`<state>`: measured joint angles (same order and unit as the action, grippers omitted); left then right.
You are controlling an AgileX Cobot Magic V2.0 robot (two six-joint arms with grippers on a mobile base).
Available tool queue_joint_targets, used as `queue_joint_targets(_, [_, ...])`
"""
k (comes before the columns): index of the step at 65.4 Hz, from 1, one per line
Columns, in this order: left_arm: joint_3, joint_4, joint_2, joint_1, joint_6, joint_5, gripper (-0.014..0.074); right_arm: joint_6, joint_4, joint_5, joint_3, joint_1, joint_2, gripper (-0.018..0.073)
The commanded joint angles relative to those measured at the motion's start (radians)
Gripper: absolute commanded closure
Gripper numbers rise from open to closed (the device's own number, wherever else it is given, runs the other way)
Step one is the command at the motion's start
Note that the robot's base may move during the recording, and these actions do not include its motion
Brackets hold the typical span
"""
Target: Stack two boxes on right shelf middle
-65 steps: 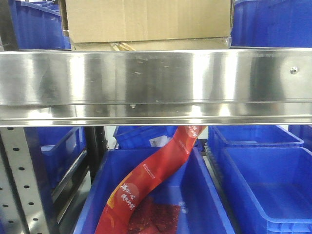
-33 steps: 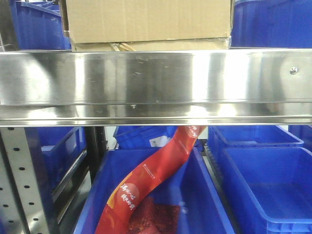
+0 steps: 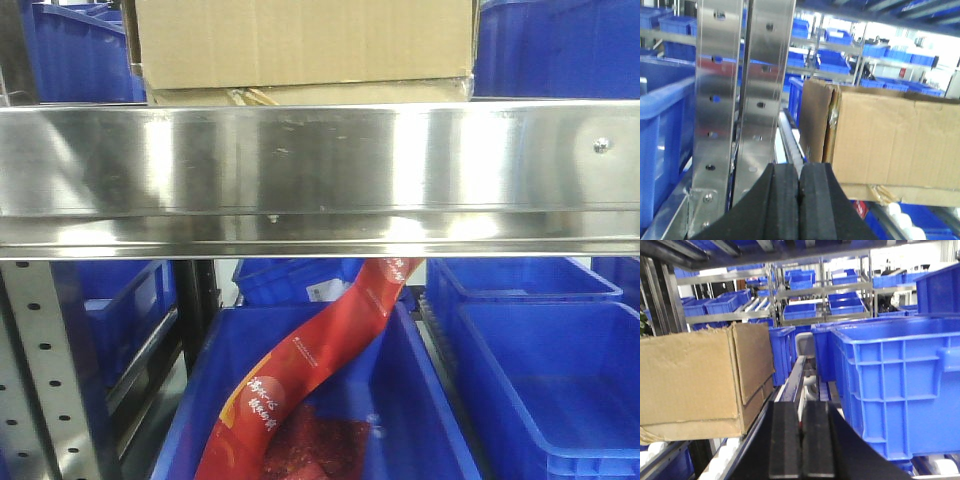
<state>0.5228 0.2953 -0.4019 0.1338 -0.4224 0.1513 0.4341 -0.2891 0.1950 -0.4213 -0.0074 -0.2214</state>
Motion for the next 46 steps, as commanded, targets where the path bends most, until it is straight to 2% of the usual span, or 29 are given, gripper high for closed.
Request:
queue_joint_targets(1, [-0.001,0.003,0.010,-0.002,-0.007,-0.019,0.0687,-0.006,-0.012,-0.024,0.003,-0.004,0.005,0.0721])
queue_joint_targets(18, [-0.001,0.003,0.010,-0.002,-0.007,-0.019,0.0687,-0.006,-0.010,-0.020,0.003,-0.004,0.003,0.0721])
queue_joint_targets(24, [-0.001,0.003,0.010,-0.002,-0.007,-0.019,0.0687,-0.009,0.079,-0.013,0.015,-0.004,0.019,0.0721])
queue_joint_targets(27, [-0.001,0.003,0.010,-0.002,-0.007,-0.019,0.0687,-0.084,0.090,-0.023,0.036,-0.004,0.038,0.0721])
queue_joint_targets(29, [-0.001,0.003,0.010,-0.002,-0.007,-0.019,0.0687,-0.244,0.111,-0.035,0.057,-0.004,0.061,0.0721])
queue_joint_targets(35, [-0.001,0.003,0.010,-0.002,-0.007,-0.019,0.0687,-0.519,0.289,-0.059,0.120,-0.027,0.129,0.0721])
queue_joint_targets(38, [-0.001,0.003,0.010,-0.002,-0.007,-0.019,0.0687,-0.556,0.336,-0.084,0.167,-0.046,0.159,0.0721])
queue_joint_targets(46, [-0.001,0.003,0.010,-0.002,-0.007,-0.019,0.0687,-0.556,0.344,-0.179,0.302,-0.079,0.221,0.0721])
